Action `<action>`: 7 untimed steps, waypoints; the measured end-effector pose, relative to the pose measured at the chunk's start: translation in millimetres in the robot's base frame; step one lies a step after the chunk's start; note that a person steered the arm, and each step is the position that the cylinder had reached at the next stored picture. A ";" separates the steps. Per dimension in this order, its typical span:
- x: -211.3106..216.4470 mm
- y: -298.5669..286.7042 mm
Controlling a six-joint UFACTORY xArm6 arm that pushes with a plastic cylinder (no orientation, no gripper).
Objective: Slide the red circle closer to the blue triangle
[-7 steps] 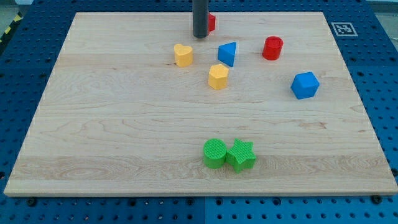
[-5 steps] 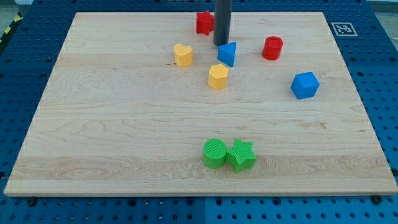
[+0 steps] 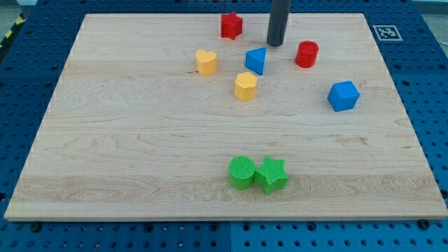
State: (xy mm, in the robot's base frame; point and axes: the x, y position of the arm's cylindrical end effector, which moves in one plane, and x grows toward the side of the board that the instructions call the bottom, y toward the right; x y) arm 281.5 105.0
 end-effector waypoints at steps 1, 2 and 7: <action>0.0 23.9; 0.0 54.3; 53.9 20.6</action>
State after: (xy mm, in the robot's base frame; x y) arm 335.4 125.6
